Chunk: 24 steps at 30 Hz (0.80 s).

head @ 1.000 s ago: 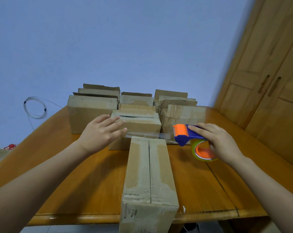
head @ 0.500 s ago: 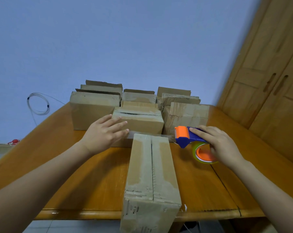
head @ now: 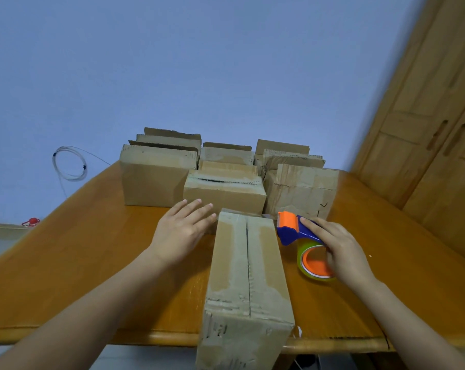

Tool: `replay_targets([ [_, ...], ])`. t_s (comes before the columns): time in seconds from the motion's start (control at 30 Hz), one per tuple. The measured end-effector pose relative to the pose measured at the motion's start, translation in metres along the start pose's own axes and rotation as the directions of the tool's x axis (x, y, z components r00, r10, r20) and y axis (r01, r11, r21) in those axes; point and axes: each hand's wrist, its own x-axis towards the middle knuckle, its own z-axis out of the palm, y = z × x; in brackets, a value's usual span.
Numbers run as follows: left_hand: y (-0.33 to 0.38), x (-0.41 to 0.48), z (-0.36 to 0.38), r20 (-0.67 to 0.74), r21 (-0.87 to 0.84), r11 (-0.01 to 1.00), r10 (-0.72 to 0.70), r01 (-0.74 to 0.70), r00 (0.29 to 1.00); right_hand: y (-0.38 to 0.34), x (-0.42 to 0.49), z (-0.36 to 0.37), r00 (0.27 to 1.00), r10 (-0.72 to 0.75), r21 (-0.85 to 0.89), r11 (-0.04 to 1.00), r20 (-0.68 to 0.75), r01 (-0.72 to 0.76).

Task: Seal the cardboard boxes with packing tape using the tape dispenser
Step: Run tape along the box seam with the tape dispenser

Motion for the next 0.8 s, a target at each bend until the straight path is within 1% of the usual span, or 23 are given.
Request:
replay_targets([
  [0.17, 0.015, -0.001, 0.002, 0.031, 0.064, 0.996, -0.061, 0.059, 0.998, -0.013, -0.007, 0.009, 0.997, 0.071, 0.070, 0.995, -0.014, -0.069],
  [0.2, 0.018, 0.001, 0.001, 0.055, 0.067, 0.994, -0.091, 0.088, 0.994, -0.014, -0.008, 0.010, 0.996, 0.088, 0.082, 0.993, -0.013, -0.087],
  [0.3, 0.025, 0.004, -0.003, 0.193, 0.063, 0.986, -0.163, 0.154, 0.968, -0.017, -0.012, 0.012, 0.993, 0.120, 0.093, 0.989, -0.006, -0.119],
  [0.37, 0.032, 0.002, -0.006, 0.295, 0.101, 0.979, -0.201, 0.178, 0.934, -0.019, -0.013, 0.012, 0.989, 0.146, 0.093, 0.985, -0.005, -0.145],
  [0.43, 0.040, -0.002, -0.012, 0.415, 0.143, 0.960, -0.278, 0.239, 0.866, -0.020, -0.014, 0.012, 0.989, 0.151, 0.093, 0.984, -0.007, -0.149],
  [0.5, 0.045, -0.010, -0.012, 0.485, 0.212, 0.945, -0.322, 0.248, 0.813, -0.020, -0.014, 0.012, 0.990, 0.144, 0.082, 0.986, -0.010, -0.143],
  [0.57, 0.048, -0.009, -0.015, 0.573, 0.238, 0.938, -0.344, 0.251, 0.744, -0.020, -0.015, 0.013, 0.991, 0.136, 0.064, 0.989, -0.013, -0.135],
  [0.7, 0.046, -0.005, -0.025, 0.622, 0.214, 0.943, -0.332, 0.254, 0.709, -0.022, -0.014, 0.009, 0.993, 0.116, 0.031, 0.993, -0.033, -0.115],
  [0.77, 0.044, -0.007, -0.029, 0.632, 0.221, 0.932, -0.361, 0.287, 0.686, -0.023, -0.013, 0.007, 0.994, 0.106, 0.011, 0.994, -0.030, -0.106],
  [0.8, 0.043, -0.006, -0.031, 0.618, 0.220, 0.922, -0.383, 0.317, 0.687, -0.023, -0.013, 0.007, 0.994, 0.105, 0.003, 0.994, -0.026, -0.105],
])
